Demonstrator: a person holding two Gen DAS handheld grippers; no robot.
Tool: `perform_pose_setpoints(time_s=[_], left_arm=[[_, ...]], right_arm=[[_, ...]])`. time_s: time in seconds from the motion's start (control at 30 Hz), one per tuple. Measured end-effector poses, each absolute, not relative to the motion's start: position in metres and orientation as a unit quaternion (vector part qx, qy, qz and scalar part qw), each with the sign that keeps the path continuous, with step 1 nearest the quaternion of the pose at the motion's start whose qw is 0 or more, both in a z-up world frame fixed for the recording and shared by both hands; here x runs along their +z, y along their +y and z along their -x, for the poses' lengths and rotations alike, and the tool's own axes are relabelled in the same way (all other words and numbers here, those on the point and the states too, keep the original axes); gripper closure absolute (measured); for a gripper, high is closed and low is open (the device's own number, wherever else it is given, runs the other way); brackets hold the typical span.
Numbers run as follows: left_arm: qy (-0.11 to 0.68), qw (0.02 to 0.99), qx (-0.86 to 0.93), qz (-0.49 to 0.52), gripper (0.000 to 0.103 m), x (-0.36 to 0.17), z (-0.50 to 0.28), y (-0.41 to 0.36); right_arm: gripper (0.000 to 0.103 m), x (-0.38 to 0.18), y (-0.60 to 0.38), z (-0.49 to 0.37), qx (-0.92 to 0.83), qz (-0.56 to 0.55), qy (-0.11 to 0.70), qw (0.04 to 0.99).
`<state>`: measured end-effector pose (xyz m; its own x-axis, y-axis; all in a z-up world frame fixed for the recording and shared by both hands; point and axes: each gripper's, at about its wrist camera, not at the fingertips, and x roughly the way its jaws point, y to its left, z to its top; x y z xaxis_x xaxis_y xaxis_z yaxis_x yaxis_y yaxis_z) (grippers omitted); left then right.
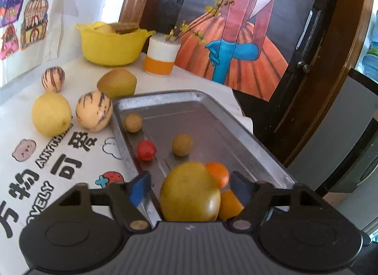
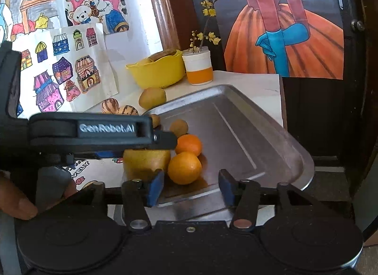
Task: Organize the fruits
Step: 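Withdraw both open tools up from the tray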
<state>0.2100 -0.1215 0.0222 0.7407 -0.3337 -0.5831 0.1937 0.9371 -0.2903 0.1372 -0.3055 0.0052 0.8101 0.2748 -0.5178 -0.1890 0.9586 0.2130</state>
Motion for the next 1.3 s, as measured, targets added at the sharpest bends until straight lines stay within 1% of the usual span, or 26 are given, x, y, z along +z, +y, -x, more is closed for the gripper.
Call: perform_pose_setpoints(time_s=[0.03, 0.13, 0.2, 0.23, 0.27, 0.3, 0.4, 0.53, 0.77, 1.0, 1.3], left_arm=[[0.330, 0.927, -0.142, 0.108, 0.022, 0.024, -0.209, -0.120], [0.328, 0.927, -0.138, 0.118, 0.017, 0.028, -0.205, -0.115], [0.324, 0.929, -0.133, 0.124, 0.009, 0.031, -0.199, -0.109], [0.321, 0.930, -0.129, 0.126, 0.002, 0.032, -0.196, -0.106], [0.318, 0.931, -0.125, 0.129, 0.001, 0.033, -0.191, -0.102], [0.317, 0.931, -0.123, 0.131, 0.001, 0.034, -0.188, -0.099], [0.319, 0.931, -0.113, 0.137, 0.001, 0.036, -0.178, -0.085], [0.318, 0.932, -0.098, 0.144, 0.001, 0.037, -0.163, -0.063], [0.327, 0.936, -0.060, 0.115, 0.001, 0.031, -0.132, -0.022], [0.342, 0.933, -0.008, 0.113, 0.001, 0.026, -0.105, 0.023], [0.335, 0.934, 0.036, 0.121, 0.001, 0.030, -0.087, 0.073]], right_arm=[[0.044, 0.005, -0.305, -0.136, 0.121, -0.075, 0.283, 0.948], [0.032, 0.007, -0.305, -0.131, 0.120, -0.074, 0.283, 0.949], [0.018, 0.010, -0.305, -0.126, 0.118, -0.076, 0.281, 0.949], [0.015, 0.012, -0.305, -0.124, 0.118, -0.078, 0.281, 0.949], [0.010, 0.013, -0.305, -0.123, 0.119, -0.079, 0.281, 0.949], [0.007, 0.015, -0.305, -0.121, 0.120, -0.080, 0.280, 0.949], [0.002, 0.020, -0.301, -0.113, 0.121, -0.073, 0.278, 0.950], [0.001, 0.024, -0.290, -0.105, 0.126, -0.057, 0.284, 0.949], [0.001, 0.026, -0.256, -0.088, 0.161, -0.011, 0.308, 0.938], [0.001, 0.027, -0.220, -0.074, 0.200, 0.023, 0.328, 0.923], [0.001, 0.035, -0.184, -0.068, 0.233, 0.067, 0.325, 0.914]])
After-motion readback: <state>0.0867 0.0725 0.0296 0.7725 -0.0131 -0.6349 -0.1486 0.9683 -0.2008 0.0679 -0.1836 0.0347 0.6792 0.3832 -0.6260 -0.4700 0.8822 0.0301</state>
